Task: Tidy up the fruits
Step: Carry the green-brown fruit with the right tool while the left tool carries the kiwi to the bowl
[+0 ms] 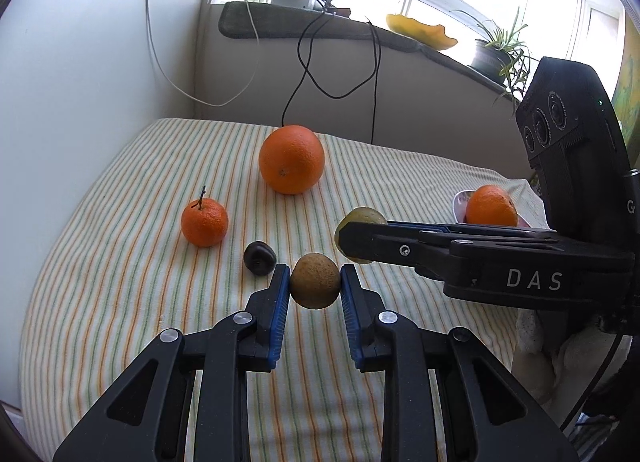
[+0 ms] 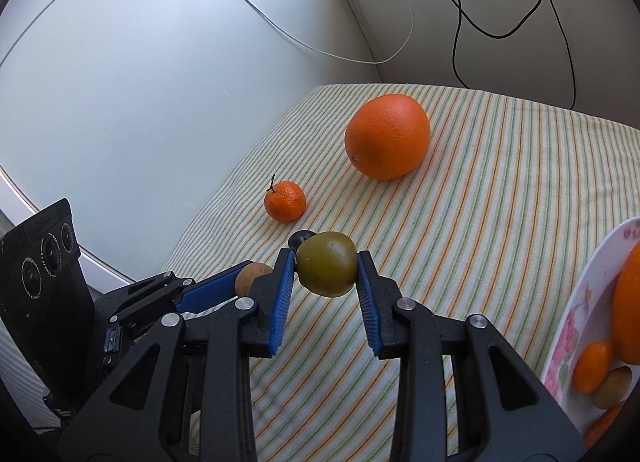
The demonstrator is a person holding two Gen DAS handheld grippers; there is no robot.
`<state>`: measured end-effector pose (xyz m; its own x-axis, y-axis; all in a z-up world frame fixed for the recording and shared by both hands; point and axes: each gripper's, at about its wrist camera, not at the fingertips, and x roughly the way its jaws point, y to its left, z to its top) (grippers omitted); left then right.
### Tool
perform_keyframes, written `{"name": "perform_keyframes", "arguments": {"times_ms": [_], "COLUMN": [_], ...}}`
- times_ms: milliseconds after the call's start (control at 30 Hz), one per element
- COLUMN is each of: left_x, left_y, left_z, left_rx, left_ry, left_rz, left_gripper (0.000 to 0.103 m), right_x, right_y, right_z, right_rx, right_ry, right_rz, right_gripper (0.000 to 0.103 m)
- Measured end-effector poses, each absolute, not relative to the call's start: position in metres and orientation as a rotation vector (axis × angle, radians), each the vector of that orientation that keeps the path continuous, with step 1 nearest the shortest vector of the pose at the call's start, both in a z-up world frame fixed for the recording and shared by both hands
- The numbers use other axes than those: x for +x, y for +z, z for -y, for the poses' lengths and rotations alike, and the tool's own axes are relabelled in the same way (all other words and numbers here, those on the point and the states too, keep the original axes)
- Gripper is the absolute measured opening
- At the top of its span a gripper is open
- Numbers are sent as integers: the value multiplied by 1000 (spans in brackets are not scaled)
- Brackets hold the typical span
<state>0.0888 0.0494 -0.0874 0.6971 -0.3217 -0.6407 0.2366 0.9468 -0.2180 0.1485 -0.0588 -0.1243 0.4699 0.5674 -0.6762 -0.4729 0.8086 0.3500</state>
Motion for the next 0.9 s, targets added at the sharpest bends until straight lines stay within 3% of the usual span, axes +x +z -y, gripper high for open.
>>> {"name": "perform_keyframes", "arguments": {"times_ms": [900], "left_x": [74], "left_y": [-63], "left_z": [19], "left_rx": [-78], "left_ry": [-463], "left_rz": [-699], "left_gripper": [24], "right_x": [93], "right_y": [-77], "right_z": [163], "right_rx": [158], "right_ry": [534], "right_rz": [-765], "right_gripper": [33]}}
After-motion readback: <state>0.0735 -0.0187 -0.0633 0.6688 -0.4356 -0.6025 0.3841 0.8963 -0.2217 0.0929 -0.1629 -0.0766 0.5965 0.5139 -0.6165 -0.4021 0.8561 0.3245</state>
